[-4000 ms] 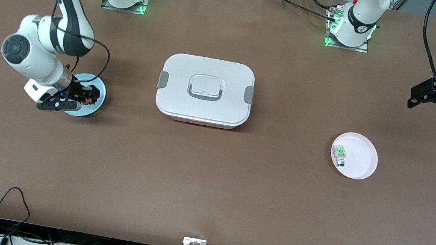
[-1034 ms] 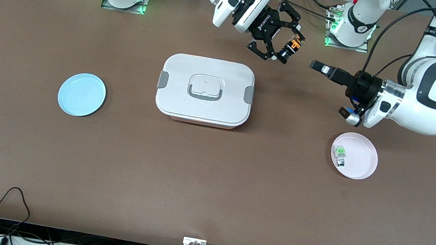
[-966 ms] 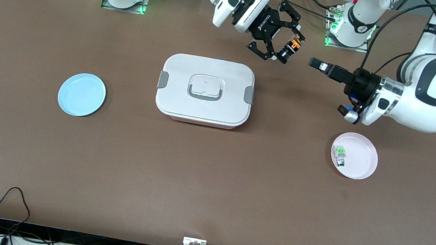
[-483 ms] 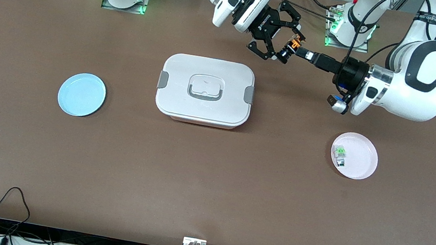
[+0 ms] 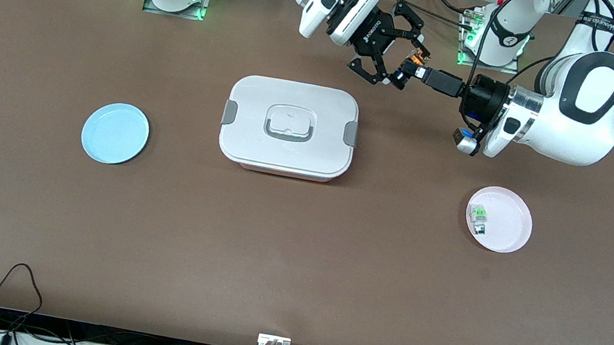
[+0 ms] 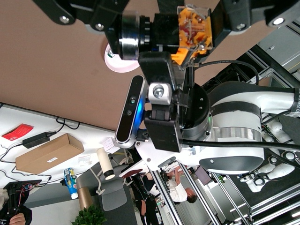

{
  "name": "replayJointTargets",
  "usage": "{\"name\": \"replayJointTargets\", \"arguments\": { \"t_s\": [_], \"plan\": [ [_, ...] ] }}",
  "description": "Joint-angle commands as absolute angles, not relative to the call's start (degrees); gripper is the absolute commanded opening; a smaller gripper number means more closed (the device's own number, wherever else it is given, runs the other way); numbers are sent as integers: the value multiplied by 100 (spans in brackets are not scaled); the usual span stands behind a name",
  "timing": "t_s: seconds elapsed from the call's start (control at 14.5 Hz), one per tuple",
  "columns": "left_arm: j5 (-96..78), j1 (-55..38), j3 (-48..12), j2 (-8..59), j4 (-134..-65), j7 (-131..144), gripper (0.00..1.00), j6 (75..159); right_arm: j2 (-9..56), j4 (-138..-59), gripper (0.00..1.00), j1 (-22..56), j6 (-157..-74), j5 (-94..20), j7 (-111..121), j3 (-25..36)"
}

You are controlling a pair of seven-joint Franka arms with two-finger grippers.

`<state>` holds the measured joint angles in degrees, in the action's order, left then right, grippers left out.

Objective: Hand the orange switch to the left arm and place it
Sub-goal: 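Close the left gripper on the switch and open the right gripper, then carry the switch to the white plate while the right gripper withdraws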

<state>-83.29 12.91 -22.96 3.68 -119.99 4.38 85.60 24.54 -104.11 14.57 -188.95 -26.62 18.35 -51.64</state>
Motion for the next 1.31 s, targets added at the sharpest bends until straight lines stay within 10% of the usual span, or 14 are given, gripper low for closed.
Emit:
{"name": "replayJointTargets", "arguments": {
  "t_s": [0.0, 0.07, 0.41, 0.48, 0.55, 0.62, 1.24],
  "plan": [
    [-8490, 1310, -2320, 97, -12164, 720, 17, 8631, 2575, -10257, 0, 1538, -18984, -2698, 1837, -5150],
    [-8490, 1310, -2320, 79, -12155, 764, 0, 8631, 2575, -10257, 0, 1538, -18984, -2707, 1837, -5150],
    [-8438, 1318, -2312, 62, -12094, 888, 0, 8622, 2575, -10231, 0, 1538, -18984, -2707, 1837, -5150],
    [-8420, 1318, -2312, 53, -12094, 888, 0, 8622, 2575, -10204, 28, 1538, -18950, -2751, 1820, -5159],
    [-8411, 1327, -2303, 53, -12068, 888, 0, 8622, 2575, -10161, 93, 1538, -18941, -2803, 1698, -5159],
    [-8385, 1353, -2277, 61, -11972, 879, 0, 8622, 2575, -10134, 100, 1564, -18932, -2821, 1479, -5159],
    [-6807, 1511, -1758, 149, -11839, 398, 0, 9008, 2566, -10177, 100, 1451, -18757, -2848, 1380, -5124]
  ]
}}
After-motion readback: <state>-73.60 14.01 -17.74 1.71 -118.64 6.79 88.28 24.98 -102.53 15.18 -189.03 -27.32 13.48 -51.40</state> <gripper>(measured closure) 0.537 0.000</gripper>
